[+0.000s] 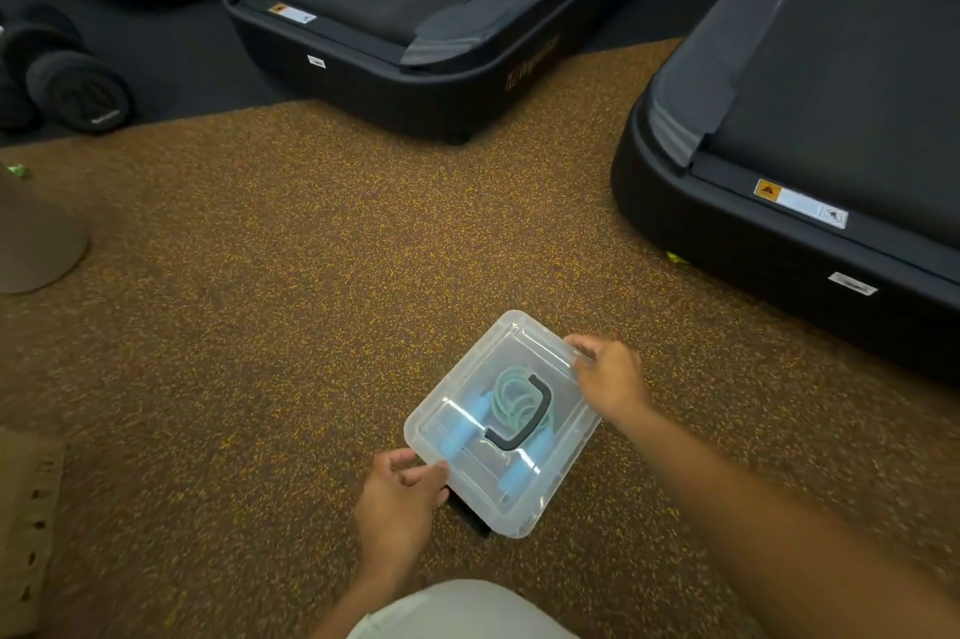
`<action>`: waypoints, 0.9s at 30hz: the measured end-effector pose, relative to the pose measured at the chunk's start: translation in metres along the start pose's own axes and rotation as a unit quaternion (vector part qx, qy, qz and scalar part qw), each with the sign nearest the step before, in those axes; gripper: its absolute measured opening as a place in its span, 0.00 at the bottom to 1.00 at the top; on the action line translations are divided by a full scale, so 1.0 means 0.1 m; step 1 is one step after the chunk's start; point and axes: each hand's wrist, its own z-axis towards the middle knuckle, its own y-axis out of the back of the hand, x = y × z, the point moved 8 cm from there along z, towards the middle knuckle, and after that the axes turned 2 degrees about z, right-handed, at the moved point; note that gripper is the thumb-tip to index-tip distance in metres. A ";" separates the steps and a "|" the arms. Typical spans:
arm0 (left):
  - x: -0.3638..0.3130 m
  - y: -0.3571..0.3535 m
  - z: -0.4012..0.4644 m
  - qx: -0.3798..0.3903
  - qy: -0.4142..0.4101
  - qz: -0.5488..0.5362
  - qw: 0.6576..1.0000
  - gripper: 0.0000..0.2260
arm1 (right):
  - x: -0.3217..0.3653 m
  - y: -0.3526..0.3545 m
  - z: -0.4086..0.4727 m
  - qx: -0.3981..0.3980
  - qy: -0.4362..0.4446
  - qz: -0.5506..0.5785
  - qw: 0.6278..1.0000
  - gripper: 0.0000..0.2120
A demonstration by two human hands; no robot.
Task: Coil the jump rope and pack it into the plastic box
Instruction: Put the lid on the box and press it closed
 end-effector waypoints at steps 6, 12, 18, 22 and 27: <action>0.04 -0.07 0.01 0.014 0.006 0.010 1.000 0.15 | -0.09 -0.01 0.00 -0.003 -0.013 -0.012 1.000 0.19; 0.05 -0.11 0.05 0.026 0.006 0.026 0.999 0.16 | -0.12 -0.04 0.02 0.016 -0.024 -0.025 0.999 0.18; -0.18 -0.08 0.03 0.003 -0.116 0.155 0.981 0.26 | -0.14 -0.03 0.02 0.026 -0.029 -0.036 0.999 0.18; -0.66 -0.26 0.02 0.025 -0.281 0.264 0.922 0.24 | -0.17 -0.06 0.00 0.032 -0.037 -0.032 0.998 0.23; -1.24 -0.79 0.09 0.124 -0.395 0.376 0.829 0.24 | -0.22 -0.09 -0.09 0.037 -0.074 -0.010 0.997 0.26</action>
